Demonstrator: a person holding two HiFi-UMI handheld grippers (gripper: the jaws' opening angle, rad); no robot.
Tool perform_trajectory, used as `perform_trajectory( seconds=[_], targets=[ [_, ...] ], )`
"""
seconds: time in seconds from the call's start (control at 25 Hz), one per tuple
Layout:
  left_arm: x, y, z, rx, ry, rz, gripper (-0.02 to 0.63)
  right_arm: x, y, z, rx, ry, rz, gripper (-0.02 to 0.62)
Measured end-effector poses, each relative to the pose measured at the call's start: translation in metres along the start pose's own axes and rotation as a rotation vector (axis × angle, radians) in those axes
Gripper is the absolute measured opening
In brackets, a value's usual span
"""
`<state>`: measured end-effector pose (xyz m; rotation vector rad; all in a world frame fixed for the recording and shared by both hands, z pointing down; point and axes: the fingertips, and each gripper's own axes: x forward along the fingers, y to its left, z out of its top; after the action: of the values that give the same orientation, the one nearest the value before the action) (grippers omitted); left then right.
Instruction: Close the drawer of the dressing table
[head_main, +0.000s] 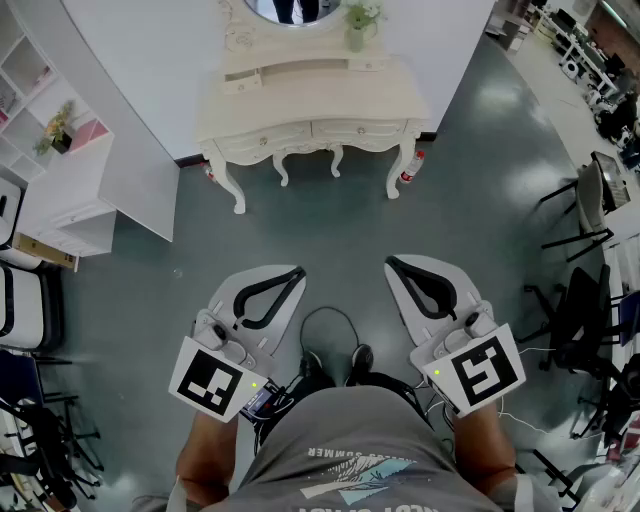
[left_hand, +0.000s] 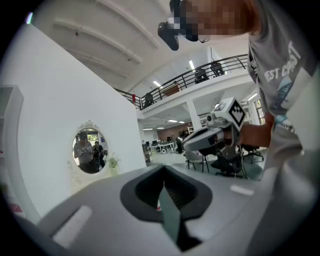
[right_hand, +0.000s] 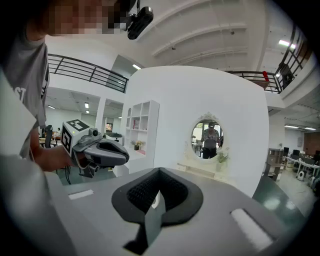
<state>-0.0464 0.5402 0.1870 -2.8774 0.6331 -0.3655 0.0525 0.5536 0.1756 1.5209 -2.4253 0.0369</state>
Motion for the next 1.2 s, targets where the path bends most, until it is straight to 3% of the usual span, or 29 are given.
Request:
perform_trajectory(
  seconds=[0.72,0.96,1.2],
  targets=[
    [-0.032,0.047,-0.013,0.061,-0.051,-0.046,0.003,0.046,0.031,0.014,0.012,0.011,-0.035,0.002],
    [-0.014,0.068,-0.018,0.07,-0.037,-0.029,0.003,0.069,-0.002,0.016,0.057,-0.028,-0.041,0.002],
    [0.031,0.1,-0.028,0.055,0.018,0.048,0.003,0.109,-0.062,0.007,0.077,-0.06,0.008,0.002]
  ],
)
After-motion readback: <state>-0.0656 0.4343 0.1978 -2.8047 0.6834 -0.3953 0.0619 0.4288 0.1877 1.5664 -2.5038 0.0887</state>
